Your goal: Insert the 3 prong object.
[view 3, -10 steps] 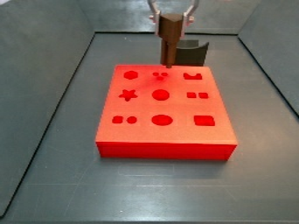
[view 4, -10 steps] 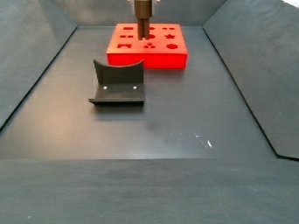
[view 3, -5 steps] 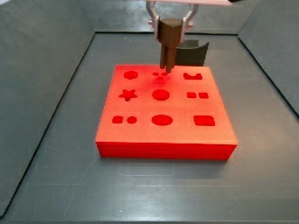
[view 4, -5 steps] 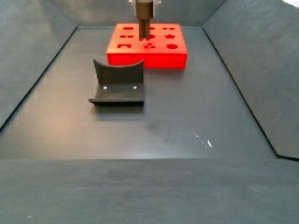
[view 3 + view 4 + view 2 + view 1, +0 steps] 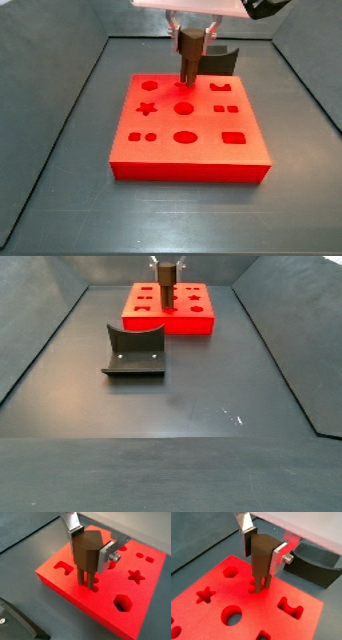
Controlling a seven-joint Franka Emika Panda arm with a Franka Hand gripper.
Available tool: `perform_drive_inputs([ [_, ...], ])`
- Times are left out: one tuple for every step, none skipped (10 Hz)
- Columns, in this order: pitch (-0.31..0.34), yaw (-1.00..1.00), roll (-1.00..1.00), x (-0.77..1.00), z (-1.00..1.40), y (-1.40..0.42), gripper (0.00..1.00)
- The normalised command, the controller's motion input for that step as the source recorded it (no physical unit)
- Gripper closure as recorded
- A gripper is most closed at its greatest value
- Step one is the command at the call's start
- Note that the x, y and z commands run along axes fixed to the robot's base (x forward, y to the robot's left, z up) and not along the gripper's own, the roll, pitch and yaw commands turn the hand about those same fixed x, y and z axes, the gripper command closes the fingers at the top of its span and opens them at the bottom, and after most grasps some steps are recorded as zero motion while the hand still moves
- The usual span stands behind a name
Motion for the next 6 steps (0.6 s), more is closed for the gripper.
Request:
perform_drive_inputs([
  [-0.056, 0.0, -0.05, -0.02, -0.27, 0.0, 1.0],
  [-0.049, 0.0, -0.03, -0.16, -0.2, 0.0, 1.0],
  [-0.09, 0.0, -0.06, -0.37, -0.11, 0.0, 1.0],
  [-0.113, -0.02, -0.04, -0.46, -0.09, 0.0, 1.0],
  [-0.126, -0.03, -0.03, -0.45, -0.07, 0.0, 1.0],
  [-0.163, 0.0, -0.06, -0.02, -0.16, -0.03, 1.0],
])
